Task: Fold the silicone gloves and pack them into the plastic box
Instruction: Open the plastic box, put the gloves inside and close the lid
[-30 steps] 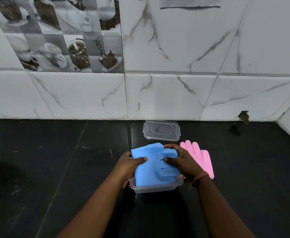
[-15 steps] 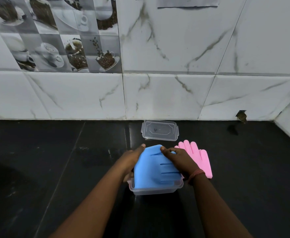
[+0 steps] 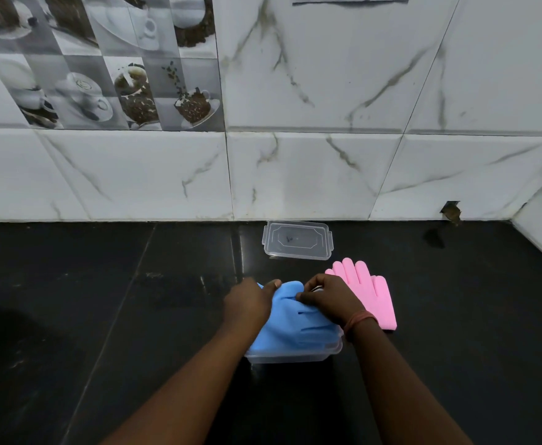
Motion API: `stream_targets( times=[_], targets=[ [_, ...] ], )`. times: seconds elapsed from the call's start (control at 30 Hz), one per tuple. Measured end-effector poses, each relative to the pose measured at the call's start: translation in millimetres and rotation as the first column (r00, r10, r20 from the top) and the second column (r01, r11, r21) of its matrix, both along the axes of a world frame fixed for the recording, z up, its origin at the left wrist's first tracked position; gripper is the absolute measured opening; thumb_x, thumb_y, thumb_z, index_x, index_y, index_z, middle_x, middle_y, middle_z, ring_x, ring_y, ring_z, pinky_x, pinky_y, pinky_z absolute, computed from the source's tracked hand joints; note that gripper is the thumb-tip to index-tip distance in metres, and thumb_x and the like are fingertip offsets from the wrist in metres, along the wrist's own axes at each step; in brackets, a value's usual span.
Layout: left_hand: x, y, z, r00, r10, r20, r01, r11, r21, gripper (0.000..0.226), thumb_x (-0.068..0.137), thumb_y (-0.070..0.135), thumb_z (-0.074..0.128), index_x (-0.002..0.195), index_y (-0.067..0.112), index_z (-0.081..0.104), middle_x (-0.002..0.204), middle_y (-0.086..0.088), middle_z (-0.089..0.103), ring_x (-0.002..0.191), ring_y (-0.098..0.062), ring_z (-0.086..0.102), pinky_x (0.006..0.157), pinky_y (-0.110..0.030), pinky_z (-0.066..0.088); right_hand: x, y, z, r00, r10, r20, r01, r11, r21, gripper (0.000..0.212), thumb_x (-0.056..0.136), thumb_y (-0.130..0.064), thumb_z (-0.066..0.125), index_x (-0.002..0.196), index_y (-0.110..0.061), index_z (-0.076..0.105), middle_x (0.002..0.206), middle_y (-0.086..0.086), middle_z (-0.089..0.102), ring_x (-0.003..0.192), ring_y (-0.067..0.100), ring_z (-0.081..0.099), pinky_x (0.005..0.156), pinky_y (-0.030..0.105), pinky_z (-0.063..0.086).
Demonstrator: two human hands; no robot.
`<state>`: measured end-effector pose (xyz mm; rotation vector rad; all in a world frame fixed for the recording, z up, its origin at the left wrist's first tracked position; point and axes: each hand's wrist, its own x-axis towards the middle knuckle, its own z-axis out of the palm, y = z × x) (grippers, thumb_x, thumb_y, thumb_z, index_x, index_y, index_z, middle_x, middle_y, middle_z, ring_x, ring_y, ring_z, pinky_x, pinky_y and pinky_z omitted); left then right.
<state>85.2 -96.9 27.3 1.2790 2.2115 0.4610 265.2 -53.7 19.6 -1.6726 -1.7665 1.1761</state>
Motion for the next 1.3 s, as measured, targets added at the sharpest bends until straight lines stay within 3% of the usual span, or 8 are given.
stream_targets(
  times=[0.17, 0.27, 0.53, 0.67, 0.87, 1.0, 1.13, 1.3],
  targets=[
    [4, -7, 4, 0.944, -0.101, -0.313, 0.147, 0.981, 0.128, 0.045, 0.094, 0.059, 0.057, 0.113, 0.019, 0.054, 0.115, -0.009, 0.065, 0.105, -0.034, 0.066, 0.075, -0.038, 0.047, -4, -2, -5, 0.997, -0.005, 0.073, 0.001, 0.998, 0.062, 0.018, 0.076, -0.023, 0.082, 0.082, -0.01, 0.07, 0.08, -0.006, 0.065, 0.075, 0.007, 0.058, 0.064, 0.019, 0.042],
    [2, -9, 4, 0.833, -0.209, -0.512, 0.347, 0.918, 0.19, 0.03, 0.094, 0.046, 0.061, 0.115, 0.025, 0.059, 0.117, -0.002, 0.063, 0.109, -0.028, 0.061, 0.085, -0.039, 0.047, -7, -3, -7, 0.986, 0.008, 0.166, -0.022, 0.996, 0.087, 0.015, 0.077, -0.024, 0.079, 0.081, -0.016, 0.067, 0.081, -0.007, 0.061, 0.076, 0.009, 0.056, 0.06, 0.017, 0.037],
    [7, -23, -17, 0.81, -0.343, -0.476, 0.481, 0.853, 0.202, 0.015, 0.095, 0.034, 0.057, 0.107, 0.031, 0.064, 0.102, 0.004, 0.068, 0.098, -0.022, 0.065, 0.081, -0.035, 0.042, -12, -3, -8, 0.945, 0.062, 0.321, -0.091, 0.993, 0.075, 0.011, 0.079, -0.02, 0.073, 0.083, -0.018, 0.063, 0.09, 0.006, 0.069, 0.087, 0.023, 0.064, 0.072, 0.028, 0.045],
    [12, -32, -19, 0.798, -0.346, -0.493, 0.505, 0.831, 0.235, 0.013, 0.084, 0.018, 0.068, 0.092, 0.029, 0.071, 0.081, 0.004, 0.069, 0.076, -0.021, 0.066, 0.069, -0.033, 0.044, -8, -4, -8, 0.956, 0.074, 0.283, -0.095, 0.994, 0.059, 0.01, 0.077, -0.016, 0.072, 0.079, -0.019, 0.062, 0.084, 0.003, 0.065, 0.081, 0.02, 0.061, 0.06, 0.023, 0.041],
    [13, -23, -21, 0.71, -0.387, -0.589, 0.557, 0.82, 0.133, 0.024, 0.089, 0.013, 0.049, 0.094, 0.028, 0.067, 0.084, 0.001, 0.067, 0.076, -0.023, 0.066, 0.08, -0.034, 0.037, -14, 4, -3, 0.887, 0.185, 0.423, -0.189, 0.981, -0.034, 0.015, 0.077, -0.012, 0.068, 0.073, -0.019, 0.056, 0.08, 0.004, 0.06, 0.077, 0.023, 0.058, 0.053, 0.022, 0.035],
    [15, -25, -26, 0.705, -0.422, -0.57, 0.591, 0.794, 0.143, 0.022, 0.089, 0.017, 0.055, 0.097, 0.03, 0.071, 0.087, 0.003, 0.069, 0.08, -0.02, 0.067, 0.081, -0.034, 0.04, -21, -6, -14, 0.83, 0.074, 0.552, -0.161, 0.981, 0.11, 0.011, 0.087, -0.021, 0.061, 0.095, -0.015, 0.066, 0.1, 0.007, 0.069, 0.093, 0.025, 0.066, 0.071, 0.027, 0.045],
    [15, -29, -23, 0.739, -0.391, -0.549, 0.599, 0.754, 0.271, 0.035, 0.073, 0.016, 0.082, 0.108, 0.023, 0.078, 0.103, 0.0, 0.075, 0.094, -0.025, 0.07, 0.076, -0.037, 0.053, -17, -24, -26, 0.849, -0.078, 0.523, -0.15, 0.912, 0.381, 0.014, 0.092, -0.033, 0.06, 0.099, -0.021, 0.063, 0.1, 0.0, 0.068, 0.089, 0.019, 0.065, 0.066, 0.027, 0.046],
    [16, -39, -31, 0.706, -0.478, -0.523, 0.626, 0.766, 0.146, 0.039, 0.095, 0.029, 0.061, 0.133, 0.024, 0.062, 0.135, 0.004, 0.063, 0.123, -0.02, 0.058, 0.105, -0.034, 0.04, -7, -31, -21, 0.894, -0.096, 0.438, -0.24, 0.722, 0.648, 0.014, 0.083, -0.027, 0.076, 0.092, -0.017, 0.07, 0.095, 0.0, 0.07, 0.089, 0.02, 0.064, 0.081, 0.034, 0.054]
  ],
)
